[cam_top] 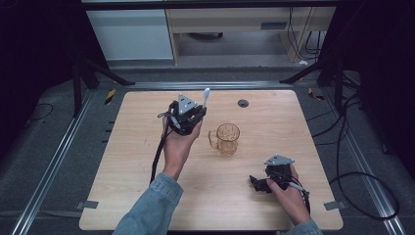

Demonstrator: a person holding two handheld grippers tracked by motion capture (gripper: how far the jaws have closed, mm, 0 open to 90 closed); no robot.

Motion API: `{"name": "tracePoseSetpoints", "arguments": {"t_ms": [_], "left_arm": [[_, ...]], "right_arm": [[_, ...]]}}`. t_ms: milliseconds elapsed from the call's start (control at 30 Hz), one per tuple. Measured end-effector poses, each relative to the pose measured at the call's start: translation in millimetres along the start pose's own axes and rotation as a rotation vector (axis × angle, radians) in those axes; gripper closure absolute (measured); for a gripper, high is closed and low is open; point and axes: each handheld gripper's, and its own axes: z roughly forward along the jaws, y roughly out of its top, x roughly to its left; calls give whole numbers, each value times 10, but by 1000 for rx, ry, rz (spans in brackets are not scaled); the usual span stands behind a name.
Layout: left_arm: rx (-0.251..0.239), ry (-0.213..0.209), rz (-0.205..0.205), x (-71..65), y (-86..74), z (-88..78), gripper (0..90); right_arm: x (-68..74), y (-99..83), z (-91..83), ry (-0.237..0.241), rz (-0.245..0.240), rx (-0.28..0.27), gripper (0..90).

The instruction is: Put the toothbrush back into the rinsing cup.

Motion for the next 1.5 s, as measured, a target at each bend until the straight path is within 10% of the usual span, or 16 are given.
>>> {"name": "tracePoseSetpoints", "arguments": {"t_ms": [1500], "left_arm": [[-272,52,-75,-169,-108,-61,789]], "right_arm": [[-5,0,3,4,-20,-2,4]]}}
